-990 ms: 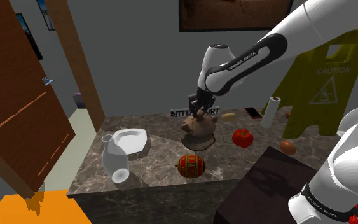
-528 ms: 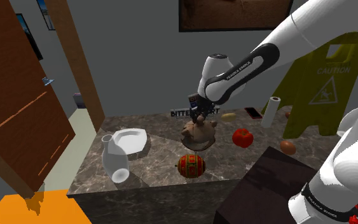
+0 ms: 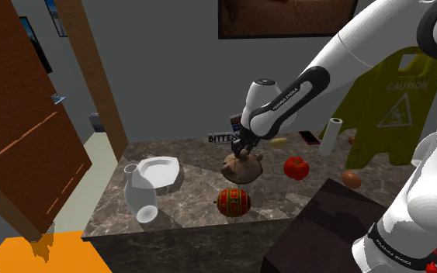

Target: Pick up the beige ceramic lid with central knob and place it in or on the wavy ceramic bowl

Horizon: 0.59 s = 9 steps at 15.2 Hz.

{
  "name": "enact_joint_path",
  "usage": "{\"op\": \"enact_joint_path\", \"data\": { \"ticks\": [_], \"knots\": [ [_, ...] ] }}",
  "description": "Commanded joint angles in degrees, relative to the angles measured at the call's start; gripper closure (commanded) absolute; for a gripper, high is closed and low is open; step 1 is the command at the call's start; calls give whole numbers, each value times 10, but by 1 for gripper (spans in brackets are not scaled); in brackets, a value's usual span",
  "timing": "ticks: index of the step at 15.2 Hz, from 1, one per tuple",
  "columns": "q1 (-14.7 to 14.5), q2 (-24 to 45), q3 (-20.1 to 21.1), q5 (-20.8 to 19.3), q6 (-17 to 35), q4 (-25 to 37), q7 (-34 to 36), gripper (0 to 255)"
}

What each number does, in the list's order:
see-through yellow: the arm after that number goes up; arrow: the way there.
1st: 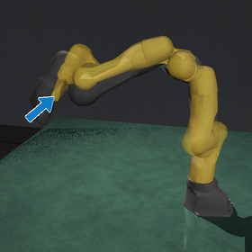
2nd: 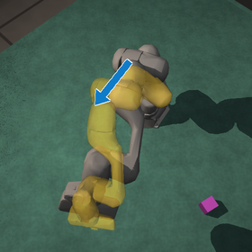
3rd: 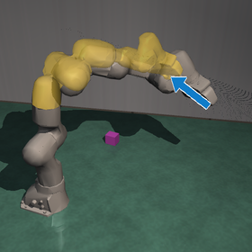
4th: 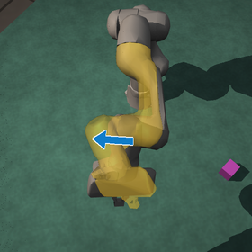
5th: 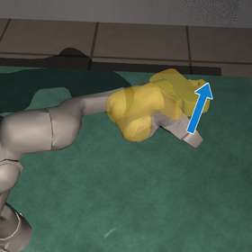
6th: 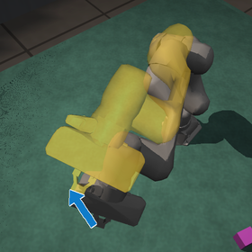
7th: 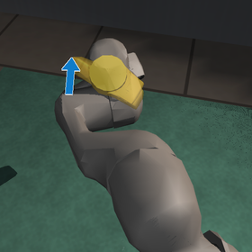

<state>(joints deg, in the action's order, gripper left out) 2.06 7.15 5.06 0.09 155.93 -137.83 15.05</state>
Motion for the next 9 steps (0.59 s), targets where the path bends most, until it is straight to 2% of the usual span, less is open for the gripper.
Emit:
{"op": "enact_joint_path", "data": {
  "ticks": [1,8,9],
  "knots": [
    [0,11,-1,-2,11,0,1,255],
    [0,11,-1,-2,11,0,1,255],
    [0,11,-1,-2,11,0,1,0]
  ]
}}
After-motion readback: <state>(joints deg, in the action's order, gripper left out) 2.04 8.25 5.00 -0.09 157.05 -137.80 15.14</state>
